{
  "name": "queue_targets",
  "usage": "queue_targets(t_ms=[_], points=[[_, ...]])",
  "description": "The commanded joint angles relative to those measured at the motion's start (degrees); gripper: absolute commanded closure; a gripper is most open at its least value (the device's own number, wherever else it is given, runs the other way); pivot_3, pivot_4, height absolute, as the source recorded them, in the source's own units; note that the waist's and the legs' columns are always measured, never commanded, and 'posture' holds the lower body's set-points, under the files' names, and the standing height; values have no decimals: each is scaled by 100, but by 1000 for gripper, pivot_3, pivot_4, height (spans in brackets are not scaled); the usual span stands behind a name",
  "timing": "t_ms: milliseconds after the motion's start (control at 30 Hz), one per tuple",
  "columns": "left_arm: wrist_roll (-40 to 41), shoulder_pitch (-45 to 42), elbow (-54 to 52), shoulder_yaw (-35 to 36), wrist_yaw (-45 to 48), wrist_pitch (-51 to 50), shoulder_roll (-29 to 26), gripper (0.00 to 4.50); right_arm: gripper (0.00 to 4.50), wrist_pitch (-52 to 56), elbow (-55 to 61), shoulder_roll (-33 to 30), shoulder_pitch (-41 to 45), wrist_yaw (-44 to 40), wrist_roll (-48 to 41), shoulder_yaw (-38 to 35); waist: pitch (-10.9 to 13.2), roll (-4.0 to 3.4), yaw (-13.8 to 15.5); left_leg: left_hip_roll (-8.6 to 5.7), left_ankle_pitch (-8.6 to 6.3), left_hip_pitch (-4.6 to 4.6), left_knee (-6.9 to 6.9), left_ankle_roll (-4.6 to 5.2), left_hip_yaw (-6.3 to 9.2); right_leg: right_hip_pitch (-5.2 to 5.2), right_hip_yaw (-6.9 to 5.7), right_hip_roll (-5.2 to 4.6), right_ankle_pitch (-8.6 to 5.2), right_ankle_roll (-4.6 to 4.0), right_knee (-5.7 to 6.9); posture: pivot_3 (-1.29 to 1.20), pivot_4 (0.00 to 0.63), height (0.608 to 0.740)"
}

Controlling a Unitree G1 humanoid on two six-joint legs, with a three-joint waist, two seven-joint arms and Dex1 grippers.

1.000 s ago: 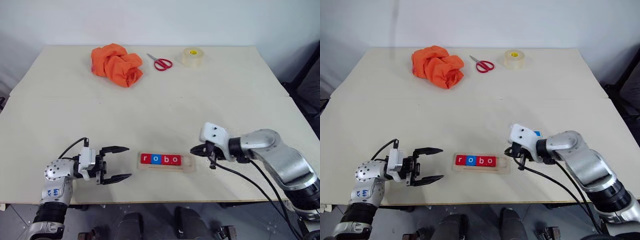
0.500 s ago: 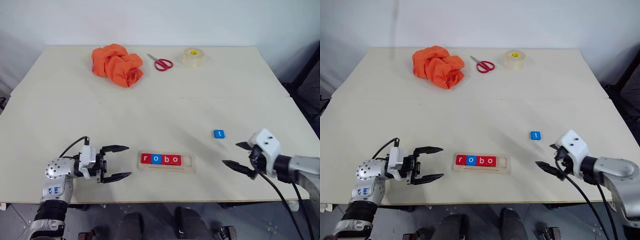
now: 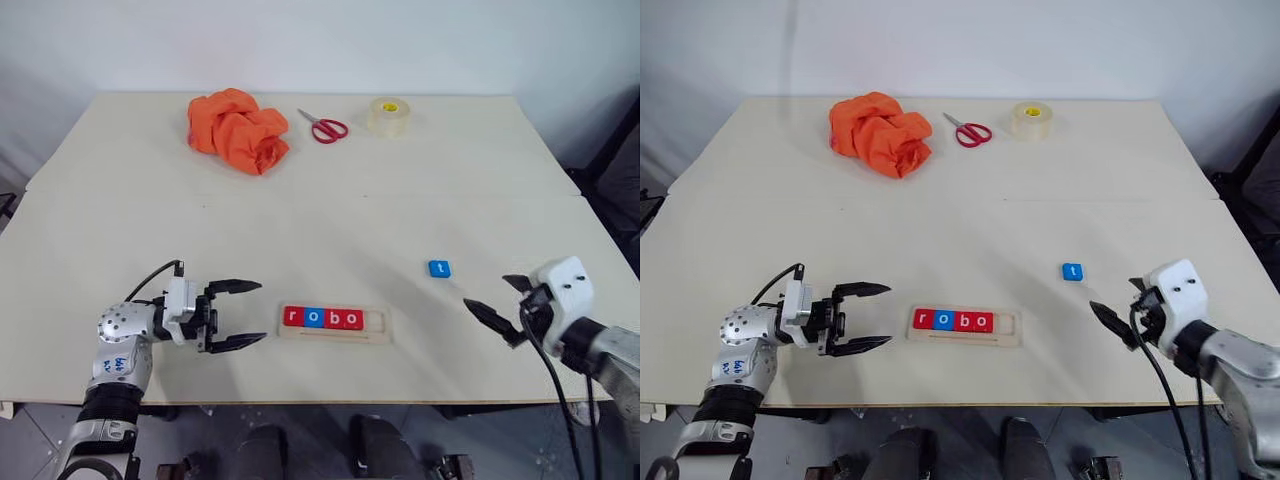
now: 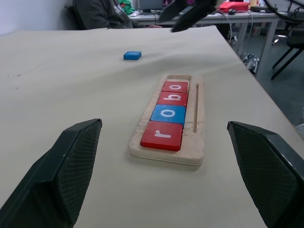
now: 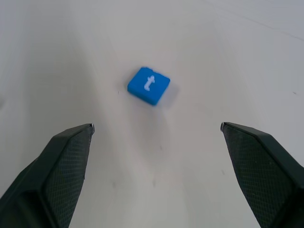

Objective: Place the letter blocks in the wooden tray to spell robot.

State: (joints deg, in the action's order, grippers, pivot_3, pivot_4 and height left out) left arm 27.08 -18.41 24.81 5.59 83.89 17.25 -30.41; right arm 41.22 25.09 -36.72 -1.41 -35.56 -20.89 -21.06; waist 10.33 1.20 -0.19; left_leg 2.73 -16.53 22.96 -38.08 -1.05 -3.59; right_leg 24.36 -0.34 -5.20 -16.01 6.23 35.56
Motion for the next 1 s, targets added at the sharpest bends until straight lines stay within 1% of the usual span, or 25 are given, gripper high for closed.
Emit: queue_targets(t_ms=[33, 100, 167, 333, 500, 667, 833, 933, 1000], points=[[34, 54, -210, 46, -9, -36, -44, 0, 32, -173, -638, 480, 764, 715, 278, 371, 0, 1, -26, 0, 0, 0, -1, 0, 0, 0, -1, 1, 0, 0, 0, 0, 150, 740], [49, 151, -339, 64, -45, -73, -53, 0, 32, -271, -975, 750, 1135, 969, 422, 607, 0, 0, -42, -1, 0, 0, -3, 1, -5, 2, 5, -1, 2, 2, 3, 0, 150, 740], [55, 219, -440, 74, -80, -108, -57, 0, 32, -307, -1148, 921, 1321, 1139, 483, 705, 1, -2, -34, 0, 1, 0, 0, 1, -4, 5, 4, -1, 0, -1, 6, 0, 150, 740], [96, 424, -714, 134, -148, -186, -113, 0, 32, -248, -1464, 1381, 1575, 1568, 586, 1003, 1, -2, -3, 0, 0, 11, 5, 1, -3, 12, 2, -1, -2, -5, 6, 0, 150, 740], [123, 517, -839, 198, -185, -247, -183, 0, 32, -215, -1353, 1502, 1473, 1766, 688, 1143, 1, -2, -7, -1, 0, 10, 4, 1, -4, 11, 2, -4, -2, -4, 6, 0, 150, 740], [209, 589, -891, 295, -181, -323, -275, 0, 32, -24, -1037, 1677, 1221, 2165, 749, 1146, 1, -2, -9, 2, 0, 9, 5, 1, -3, 11, 1, -1, -2, -5, 7, 0, 150, 740], [216, 525, -874, 338, -185, -391, -276, 0, 32, -10, -1011, 1903, 1091, 2513, 793, 1111, 0, -1, -10, 1, 0, 8, 5, 1, -3, 10, 1, -2, -2, -4, 7, 0, 150, 740], [203, 479, -867, 330, -196, -412, -254, 0, 568, -49, -1026, 1984, 1068, 2559, 777, 1137, -1, 1, -12, 1, 1, 6, 4, 1, -3, 8, 1, -2, -1, -4, 7, 0, 150, 740], [190, 441, -845, 319, -193, -410, -239, 0, 1187, -88, -1039, 2027, 1062, 2614, 806, 1159, -1, 1, -8, 1, 1, 5, 4, 2, -3, 7, 1, -2, -1, -3, 7, 0, 150, 740]])
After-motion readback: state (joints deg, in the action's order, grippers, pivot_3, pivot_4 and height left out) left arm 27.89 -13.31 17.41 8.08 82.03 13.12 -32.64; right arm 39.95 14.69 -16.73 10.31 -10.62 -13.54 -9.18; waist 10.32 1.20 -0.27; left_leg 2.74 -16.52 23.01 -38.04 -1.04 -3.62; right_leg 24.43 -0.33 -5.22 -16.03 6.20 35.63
